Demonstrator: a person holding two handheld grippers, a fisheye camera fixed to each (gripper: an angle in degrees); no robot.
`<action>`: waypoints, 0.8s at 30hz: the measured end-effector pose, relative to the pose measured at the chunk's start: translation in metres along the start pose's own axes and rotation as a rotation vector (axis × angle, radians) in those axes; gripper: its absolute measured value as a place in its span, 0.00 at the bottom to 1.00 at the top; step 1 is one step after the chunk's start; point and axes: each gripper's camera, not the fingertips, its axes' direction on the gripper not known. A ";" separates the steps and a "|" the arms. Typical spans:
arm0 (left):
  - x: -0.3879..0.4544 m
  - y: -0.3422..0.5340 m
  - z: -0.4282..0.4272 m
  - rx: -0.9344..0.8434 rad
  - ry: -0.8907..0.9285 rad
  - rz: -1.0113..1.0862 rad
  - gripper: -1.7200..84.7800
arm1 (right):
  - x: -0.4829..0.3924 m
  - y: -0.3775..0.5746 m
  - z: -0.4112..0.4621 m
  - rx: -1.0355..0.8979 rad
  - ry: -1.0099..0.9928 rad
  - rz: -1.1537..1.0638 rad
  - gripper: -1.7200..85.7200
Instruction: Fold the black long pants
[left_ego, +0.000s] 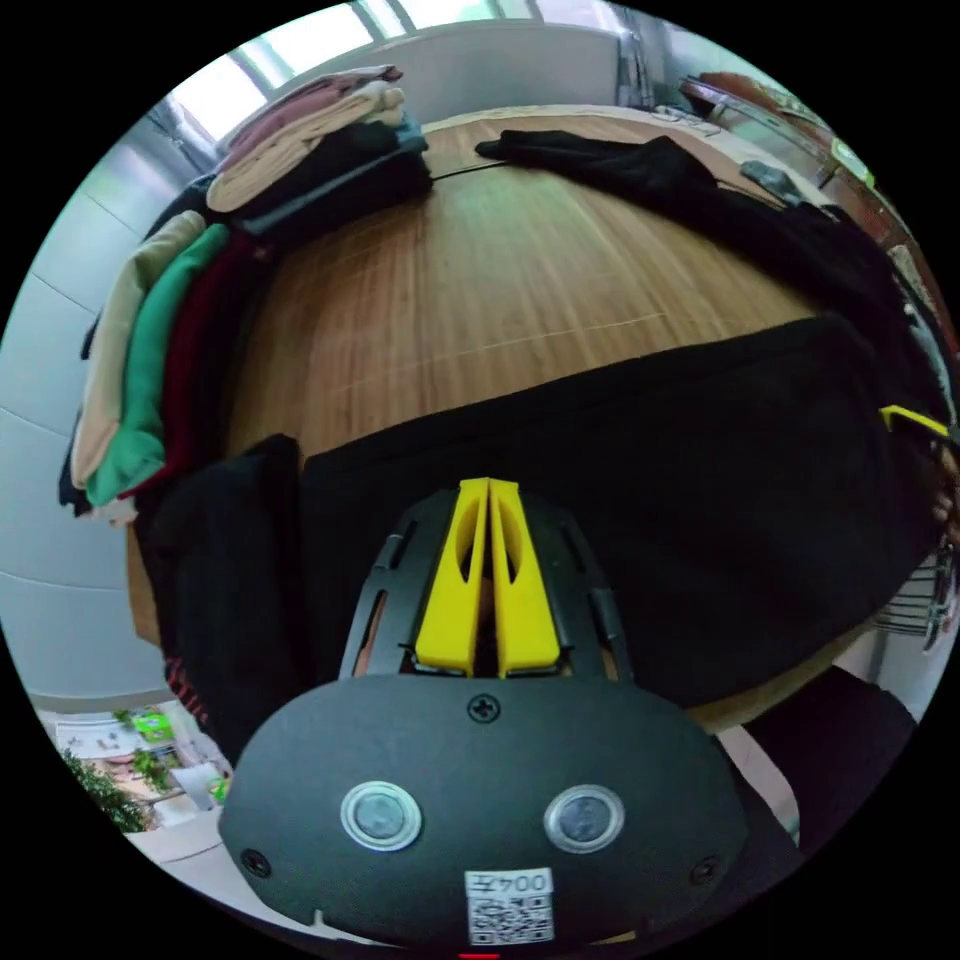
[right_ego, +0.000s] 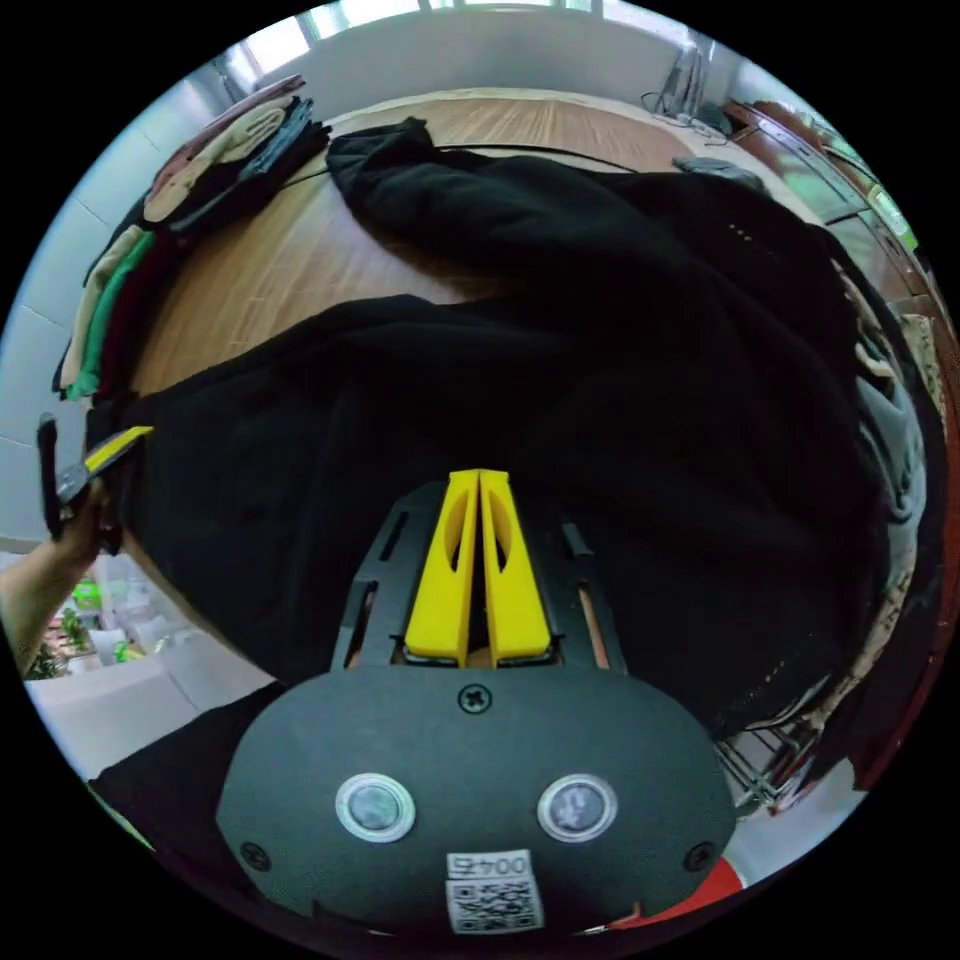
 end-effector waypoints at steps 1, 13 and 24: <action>-0.010 -0.004 0.003 -0.021 -0.046 -0.015 0.02 | -0.006 -0.002 0.000 -0.014 -0.041 -0.006 0.01; 0.042 -0.030 -0.089 0.084 0.189 0.034 0.02 | 0.071 -0.039 -0.088 0.124 0.133 -0.052 0.02; 0.212 -0.078 -0.091 0.138 0.314 0.193 0.02 | 0.257 -0.135 -0.082 -0.013 -0.114 0.188 0.02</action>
